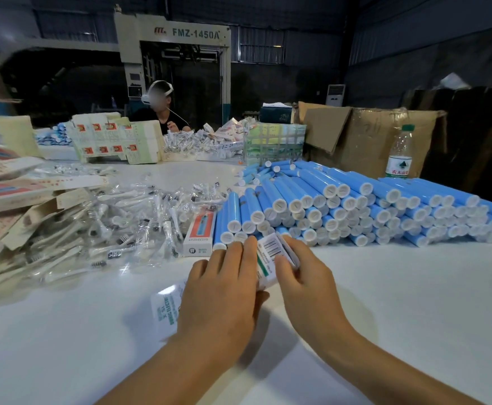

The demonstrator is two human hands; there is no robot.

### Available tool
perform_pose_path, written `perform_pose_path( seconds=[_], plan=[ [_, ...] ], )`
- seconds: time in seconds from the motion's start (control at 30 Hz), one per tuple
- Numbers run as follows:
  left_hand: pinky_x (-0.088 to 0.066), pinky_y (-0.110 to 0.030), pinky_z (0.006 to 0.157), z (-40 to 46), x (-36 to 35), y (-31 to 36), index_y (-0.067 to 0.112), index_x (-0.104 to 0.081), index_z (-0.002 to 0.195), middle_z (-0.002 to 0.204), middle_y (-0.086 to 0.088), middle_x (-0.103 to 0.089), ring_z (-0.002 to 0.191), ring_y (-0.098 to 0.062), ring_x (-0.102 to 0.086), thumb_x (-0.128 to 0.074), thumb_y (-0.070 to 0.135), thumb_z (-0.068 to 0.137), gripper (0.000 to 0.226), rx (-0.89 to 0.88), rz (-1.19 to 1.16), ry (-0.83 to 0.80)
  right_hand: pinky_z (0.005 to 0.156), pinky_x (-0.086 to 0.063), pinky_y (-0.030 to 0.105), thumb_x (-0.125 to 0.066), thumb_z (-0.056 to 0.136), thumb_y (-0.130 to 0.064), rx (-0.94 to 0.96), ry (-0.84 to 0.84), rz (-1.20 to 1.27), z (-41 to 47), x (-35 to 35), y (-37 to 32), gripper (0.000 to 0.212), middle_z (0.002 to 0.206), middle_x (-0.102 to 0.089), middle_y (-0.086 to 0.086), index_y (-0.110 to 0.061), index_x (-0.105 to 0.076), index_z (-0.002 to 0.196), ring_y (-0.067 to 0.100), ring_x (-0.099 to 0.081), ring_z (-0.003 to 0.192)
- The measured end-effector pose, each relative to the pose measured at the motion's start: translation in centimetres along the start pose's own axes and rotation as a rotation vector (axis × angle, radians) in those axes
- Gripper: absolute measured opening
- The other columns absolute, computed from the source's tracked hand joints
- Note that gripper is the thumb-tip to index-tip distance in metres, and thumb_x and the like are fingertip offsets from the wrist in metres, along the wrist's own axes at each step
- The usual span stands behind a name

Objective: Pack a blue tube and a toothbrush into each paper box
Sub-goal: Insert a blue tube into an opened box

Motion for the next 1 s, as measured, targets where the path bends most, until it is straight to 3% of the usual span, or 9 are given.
perform_pose_path(
  seconds=[0.1, 0.23, 0.37, 0.47, 0.57, 0.67, 0.77, 0.87, 1.0],
  plan=[
    [-0.052, -0.038, 0.066, -0.1, -0.4, 0.0, 0.001, -0.058, 0.125, 0.107, -0.010, -0.066, 0.087, -0.028, -0.065, -0.085, 0.039, 0.062, 0.078, 0.010, -0.025, -0.003, 0.061, -0.046, 0.010, -0.043, 0.101, -0.019, -0.071, -0.033, -0.016, 0.0, -0.4, 0.3, 0.032, 0.108, -0.063, -0.009, -0.030, -0.050, 0.130, -0.012, -0.059, 0.084],
    [-0.028, -0.029, 0.099, -0.1, -0.7, -0.3, 0.020, -0.004, 0.149, 0.147, 0.006, -0.026, 0.128, -0.016, -0.031, -0.037, 0.054, 0.094, 0.074, 0.049, -0.073, 0.008, 0.075, -0.051, 0.012, -0.043, 0.099, -0.010, -0.149, -0.107, 0.225, 0.4, -0.1, -0.1, 0.037, 0.112, -0.063, -0.017, -0.042, -0.052, 0.118, -0.005, -0.062, 0.096],
    [-0.024, -0.027, 0.101, -0.1, -0.7, -0.7, 0.023, 0.003, 0.148, 0.150, 0.009, -0.020, 0.130, -0.013, -0.026, -0.032, 0.057, 0.094, 0.073, 0.038, -0.044, 0.024, 0.075, -0.050, 0.010, -0.046, 0.097, -0.006, -0.132, -0.152, 0.245, 0.7, 0.3, 0.2, 0.046, 0.115, -0.060, -0.023, -0.047, -0.047, 0.118, -0.008, -0.060, 0.101],
    [-0.023, -0.027, 0.103, 0.0, -0.6, -0.5, 0.023, 0.008, 0.146, 0.150, 0.009, -0.016, 0.132, -0.013, -0.023, -0.030, 0.056, 0.095, 0.072, 0.050, -0.034, -0.010, 0.067, -0.048, 0.009, -0.050, 0.096, -0.008, -0.111, -0.136, 0.136, 0.5, 0.0, 0.4, 0.047, 0.110, -0.062, -0.020, -0.032, -0.045, 0.137, -0.009, -0.062, 0.090],
    [-0.038, -0.035, 0.096, 0.0, 0.3, 0.2, 0.008, -0.018, 0.147, 0.142, -0.003, -0.036, 0.123, -0.021, -0.043, -0.058, 0.048, 0.086, 0.084, 0.061, 0.016, -0.080, 0.074, -0.051, 0.015, -0.045, 0.098, -0.016, -0.031, -0.084, -0.070, -0.2, -0.5, 0.3, 0.050, 0.124, -0.058, -0.011, -0.028, -0.035, 0.145, 0.000, -0.060, 0.095],
    [-0.054, -0.040, 0.064, -0.2, 0.1, 0.3, -0.004, -0.061, 0.119, 0.103, -0.014, -0.067, 0.083, -0.031, -0.066, -0.089, 0.025, 0.051, 0.079, 0.017, 0.004, 0.003, 0.095, -0.048, 0.031, -0.043, 0.099, -0.018, 0.046, -0.055, -0.176, -0.6, -0.6, 0.2, 0.051, 0.133, -0.053, -0.009, -0.029, -0.031, 0.147, 0.008, -0.053, 0.115],
    [-0.053, -0.041, 0.070, -0.1, 0.2, 0.3, -0.003, -0.057, 0.124, 0.109, -0.013, -0.065, 0.090, -0.030, -0.065, -0.087, 0.029, 0.056, 0.082, -0.002, -0.006, 0.007, 0.085, -0.050, 0.022, -0.042, 0.099, -0.020, 0.091, -0.076, -0.192, -0.7, -0.5, -0.1, 0.048, 0.123, -0.057, -0.016, -0.038, -0.033, 0.143, 0.001, -0.056, 0.105],
    [-0.044, -0.040, 0.089, 0.1, 0.4, 0.0, 0.005, -0.038, 0.142, 0.131, -0.005, -0.051, 0.112, -0.025, -0.053, -0.059, 0.048, 0.083, 0.075, 0.036, -0.012, -0.041, 0.066, -0.047, 0.010, -0.043, 0.099, -0.019, 0.055, -0.113, -0.044, -0.6, 0.0, -0.2, 0.038, 0.090, -0.063, -0.033, -0.055, -0.044, 0.112, -0.009, -0.060, 0.081],
    [-0.053, -0.040, 0.064, -0.2, -0.2, -0.6, 0.001, -0.063, 0.115, 0.098, -0.010, -0.068, 0.081, -0.029, -0.066, -0.052, 0.055, 0.079, 0.066, 0.002, -0.048, 0.119, 0.081, -0.057, 0.027, -0.042, 0.099, -0.018, -0.148, -0.171, 0.362, 0.1, 0.4, -0.3, 0.040, 0.094, -0.074, -0.002, -0.031, -0.077, 0.085, 0.010, -0.069, 0.092]
  ],
)
Point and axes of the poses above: each hand's wrist, its own z-axis towards the middle knuckle, its own x-axis out of the back of the hand, y = z × x, the point moved 1 cm from there along z, towards the middle knuckle
